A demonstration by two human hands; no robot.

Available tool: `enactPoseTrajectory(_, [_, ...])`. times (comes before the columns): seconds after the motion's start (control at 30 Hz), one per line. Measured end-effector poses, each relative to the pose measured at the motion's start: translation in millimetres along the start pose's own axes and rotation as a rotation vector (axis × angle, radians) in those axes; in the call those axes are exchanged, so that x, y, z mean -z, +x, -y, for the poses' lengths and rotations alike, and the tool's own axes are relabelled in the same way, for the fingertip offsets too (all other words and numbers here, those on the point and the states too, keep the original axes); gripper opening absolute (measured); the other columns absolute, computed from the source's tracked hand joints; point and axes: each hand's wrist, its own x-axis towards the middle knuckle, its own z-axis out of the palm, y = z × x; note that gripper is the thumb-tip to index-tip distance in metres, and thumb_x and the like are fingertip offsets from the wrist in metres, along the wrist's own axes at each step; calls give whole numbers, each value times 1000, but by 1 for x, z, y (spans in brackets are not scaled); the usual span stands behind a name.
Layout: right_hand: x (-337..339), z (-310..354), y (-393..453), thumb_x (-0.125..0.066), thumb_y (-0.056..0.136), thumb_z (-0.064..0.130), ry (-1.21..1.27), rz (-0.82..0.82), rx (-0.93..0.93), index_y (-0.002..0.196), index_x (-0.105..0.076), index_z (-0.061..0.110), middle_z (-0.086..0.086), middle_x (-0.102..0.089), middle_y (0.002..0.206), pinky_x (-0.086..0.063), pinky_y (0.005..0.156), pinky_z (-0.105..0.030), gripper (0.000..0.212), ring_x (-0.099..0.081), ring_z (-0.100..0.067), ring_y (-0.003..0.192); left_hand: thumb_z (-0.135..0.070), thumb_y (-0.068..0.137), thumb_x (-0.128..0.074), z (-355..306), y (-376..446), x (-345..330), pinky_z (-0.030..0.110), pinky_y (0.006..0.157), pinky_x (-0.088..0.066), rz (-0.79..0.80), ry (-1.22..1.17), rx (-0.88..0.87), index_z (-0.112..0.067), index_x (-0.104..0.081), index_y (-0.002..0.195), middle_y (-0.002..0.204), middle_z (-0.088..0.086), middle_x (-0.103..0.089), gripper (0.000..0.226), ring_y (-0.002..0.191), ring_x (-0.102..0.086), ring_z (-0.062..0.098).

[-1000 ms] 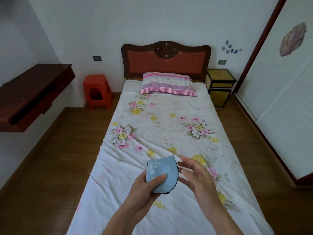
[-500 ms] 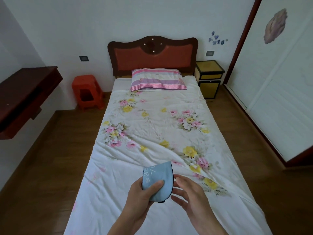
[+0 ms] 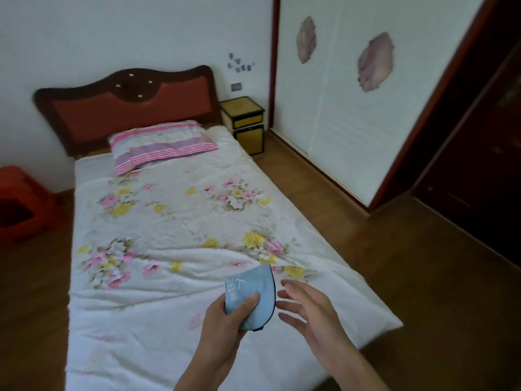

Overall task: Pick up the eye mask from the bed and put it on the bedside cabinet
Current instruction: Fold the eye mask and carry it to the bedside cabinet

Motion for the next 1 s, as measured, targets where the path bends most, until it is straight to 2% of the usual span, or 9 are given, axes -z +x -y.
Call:
enactPoseTrajectory(0.17, [16, -23, -35, -75, 85, 26, 112, -195, -19, 103, -76, 12, -13, -78, 100, -62, 78, -38, 23, -76, -28, 90, -11, 80, -76, 15, -6, -6, 29, 64, -61, 141, 89, 54, -6, -74, 102, 97, 14, -79, 23, 84, -75, 26])
enactPoseTrajectory(0.3, [36, -39, -69, -73, 87, 24, 220, -324, -25, 111, -71, 7, -19, -73, 109, -60, 87, -43, 29, -72, -34, 99, -11, 81, -75, 29, -16, -25, 27, 60, -58, 279, 157, 100, -7, -74, 100, 95, 13, -80, 20, 79, -75, 24])
enactPoseTrajectory(0.5, [72, -48, -111, -71, 89, 23, 350, -482, 14, 113, -70, 4, -24, -72, 112, -57, 95, -49, 31, -70, -38, 104, -22, 69, -81, 44, -32, -72, 29, 61, -59, 471, 192, 201, -9, -71, 107, 97, 12, -79, 41, 83, -76, 26])
enactPoseTrajectory(0.6, [93, -51, -121, -68, 91, 26, 375, -537, 56, 111, -72, 6, -20, -75, 110, -55, 99, -52, 29, -71, -37, 104, -25, 64, -83, 52, -35, -99, 32, 61, -60, 534, 233, 229, -12, -70, 108, 99, 11, -79, 48, 85, -76, 28])
enactPoseTrajectory(0.77, [133, -57, -128, -68, 92, 30, 431, -614, 91, 104, -76, 12, -11, -79, 102, -60, 93, -46, 23, -75, -29, 99, -26, 62, -84, 74, -33, -147, 38, 67, -61, 609, 343, 242, -11, -70, 107, 97, 11, -79, 49, 87, -75, 31])
enactPoseTrajectory(0.9, [179, -58, -124, -67, 92, 28, 502, -671, 95, 106, -74, 10, -10, -80, 98, -63, 82, -40, 23, -77, -26, 94, -27, 72, -81, 93, -26, -198, 51, 85, -61, 676, 429, 232, -10, -65, 117, 109, 16, -74, 50, 98, -72, 33])
enactPoseTrajectory(1.0, [222, -50, -117, -68, 92, 26, 562, -704, 89, 108, -72, 10, -11, -80, 98, -62, 84, -42, 23, -76, -27, 95, -25, 78, -78, 109, -15, -244, 51, 87, -60, 698, 457, 252, -9, -63, 120, 111, 17, -72, 47, 100, -70, 34])
